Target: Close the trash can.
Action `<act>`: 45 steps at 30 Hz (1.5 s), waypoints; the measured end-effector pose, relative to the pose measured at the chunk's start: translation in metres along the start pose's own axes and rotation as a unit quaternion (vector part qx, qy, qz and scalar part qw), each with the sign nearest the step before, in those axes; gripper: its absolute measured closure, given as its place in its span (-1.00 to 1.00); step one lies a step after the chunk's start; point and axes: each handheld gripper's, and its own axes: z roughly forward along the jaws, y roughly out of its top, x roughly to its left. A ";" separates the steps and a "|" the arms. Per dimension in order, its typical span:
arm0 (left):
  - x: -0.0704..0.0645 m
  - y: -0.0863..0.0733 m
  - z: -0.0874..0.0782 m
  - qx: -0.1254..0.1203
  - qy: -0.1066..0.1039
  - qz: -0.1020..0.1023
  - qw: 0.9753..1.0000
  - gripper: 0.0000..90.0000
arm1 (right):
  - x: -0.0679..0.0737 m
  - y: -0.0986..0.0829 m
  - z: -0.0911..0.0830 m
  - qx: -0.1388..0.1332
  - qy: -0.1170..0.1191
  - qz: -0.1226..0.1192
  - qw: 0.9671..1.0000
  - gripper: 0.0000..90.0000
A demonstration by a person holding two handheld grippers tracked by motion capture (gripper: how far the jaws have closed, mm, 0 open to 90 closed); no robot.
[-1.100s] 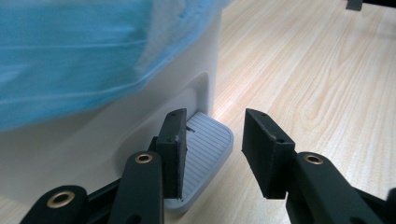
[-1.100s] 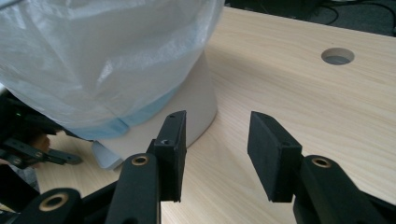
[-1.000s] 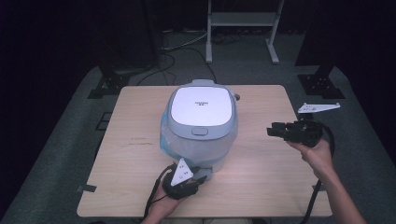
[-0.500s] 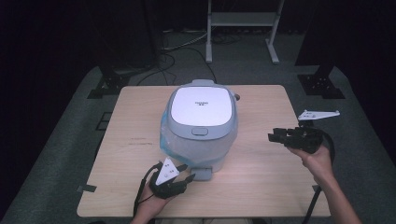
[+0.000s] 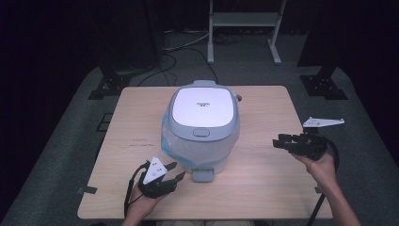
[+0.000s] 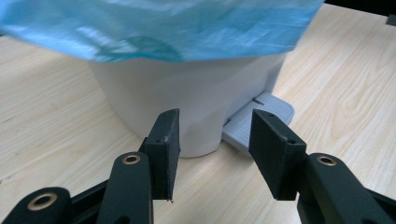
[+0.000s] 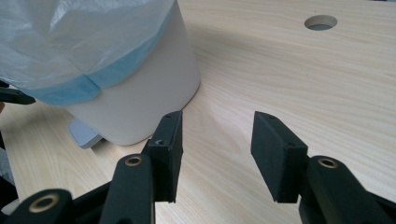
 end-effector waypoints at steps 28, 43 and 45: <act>0.028 -0.011 -0.022 -0.010 0.055 -0.036 0.998 -0.10 | -0.004 -0.036 -0.003 0.002 -0.027 0.010 1.000 0.03; 0.048 -0.027 -0.032 -0.021 0.077 -0.074 0.994 -0.35 | -0.001 -0.058 -0.004 0.008 -0.033 0.010 0.999 -0.01; 0.049 -0.030 -0.034 -0.022 0.080 -0.074 0.994 -0.36 | 0.000 -0.062 -0.004 0.006 -0.032 0.011 0.999 -0.01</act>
